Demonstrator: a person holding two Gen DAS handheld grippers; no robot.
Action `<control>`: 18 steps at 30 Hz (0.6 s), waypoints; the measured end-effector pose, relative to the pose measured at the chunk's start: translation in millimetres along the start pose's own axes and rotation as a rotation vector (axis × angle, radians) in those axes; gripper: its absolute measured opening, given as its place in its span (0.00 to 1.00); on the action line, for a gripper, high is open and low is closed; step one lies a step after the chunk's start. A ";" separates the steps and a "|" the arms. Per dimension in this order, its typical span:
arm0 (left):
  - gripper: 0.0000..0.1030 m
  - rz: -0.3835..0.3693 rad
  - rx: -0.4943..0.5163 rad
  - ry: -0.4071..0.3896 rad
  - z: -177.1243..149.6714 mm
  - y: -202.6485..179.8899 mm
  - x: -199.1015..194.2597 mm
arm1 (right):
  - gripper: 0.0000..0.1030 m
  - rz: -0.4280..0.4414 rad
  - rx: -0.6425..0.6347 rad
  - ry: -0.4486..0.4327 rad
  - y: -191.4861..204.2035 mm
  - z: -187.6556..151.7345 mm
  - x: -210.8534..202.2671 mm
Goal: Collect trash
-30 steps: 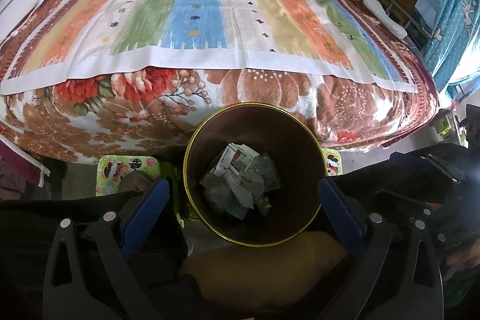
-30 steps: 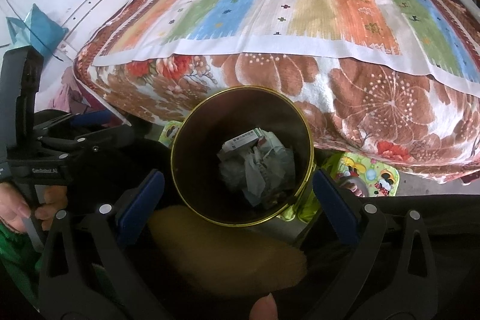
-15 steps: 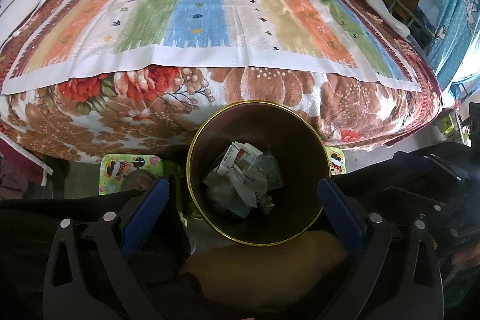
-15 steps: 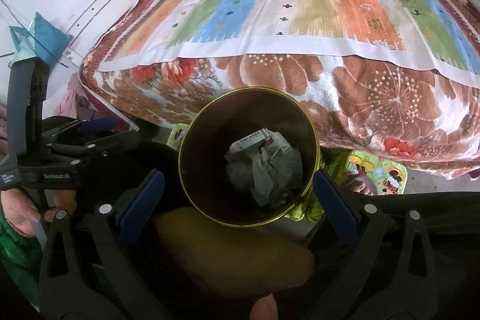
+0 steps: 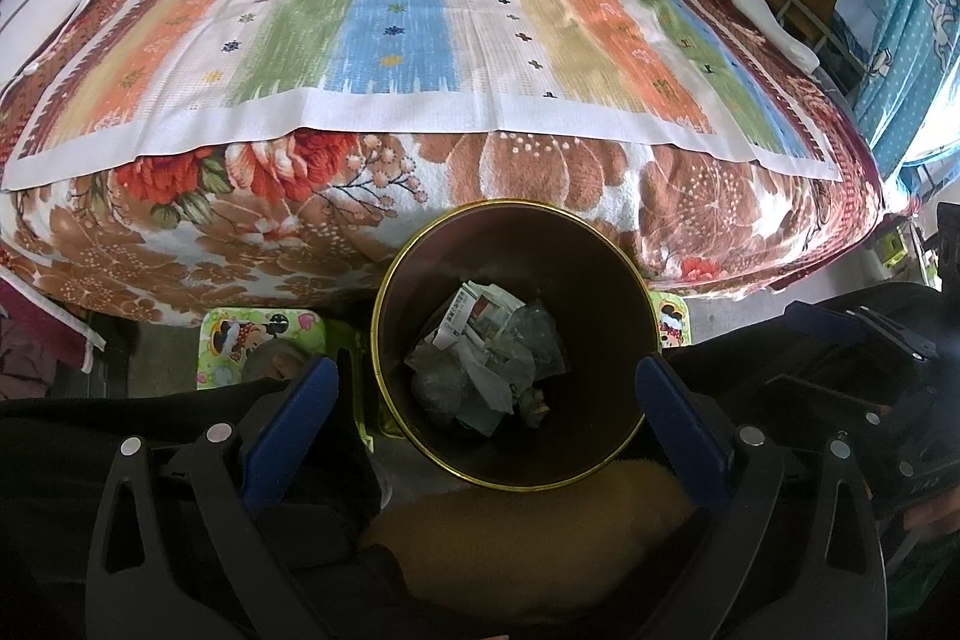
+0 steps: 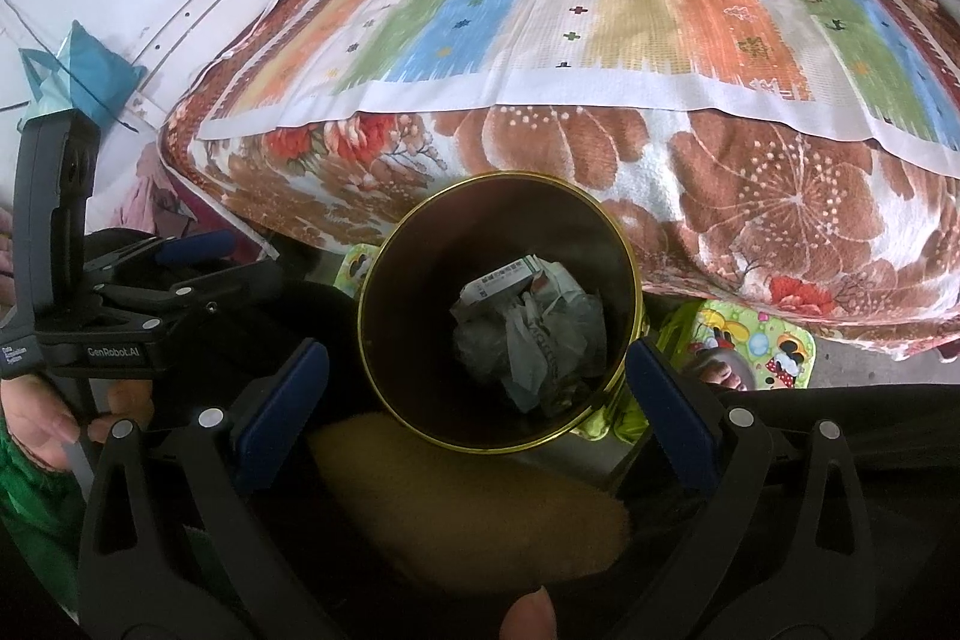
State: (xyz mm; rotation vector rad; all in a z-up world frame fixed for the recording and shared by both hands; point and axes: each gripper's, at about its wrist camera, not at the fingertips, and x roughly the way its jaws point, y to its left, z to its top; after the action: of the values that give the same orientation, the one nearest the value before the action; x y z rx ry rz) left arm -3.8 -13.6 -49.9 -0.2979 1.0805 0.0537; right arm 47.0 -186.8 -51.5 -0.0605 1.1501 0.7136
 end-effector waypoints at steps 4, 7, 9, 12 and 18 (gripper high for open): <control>0.94 0.002 0.001 0.001 -0.1 -0.2 0.1 | 0.92 0.000 0.000 -0.001 1.2 0.1 0.1; 0.95 0.001 0.001 0.001 0.6 0.2 0.2 | 0.92 -0.002 -0.001 0.001 0.9 0.1 0.2; 0.95 0.002 0.000 0.001 0.2 0.2 0.0 | 0.92 -0.001 -0.002 0.001 1.0 0.0 0.1; 0.95 0.001 0.002 0.001 0.9 -0.1 0.2 | 0.92 -0.001 0.000 0.001 0.8 -0.1 0.1; 0.95 -0.001 0.003 0.005 -1.3 2.3 1.4 | 0.92 0.000 0.000 0.000 -0.5 0.3 -0.5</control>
State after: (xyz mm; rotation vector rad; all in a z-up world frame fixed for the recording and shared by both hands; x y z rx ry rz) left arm -4.6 -11.9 -52.2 -0.2960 1.0857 0.0498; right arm 47.4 -187.4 -51.0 -0.0601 1.1502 0.7134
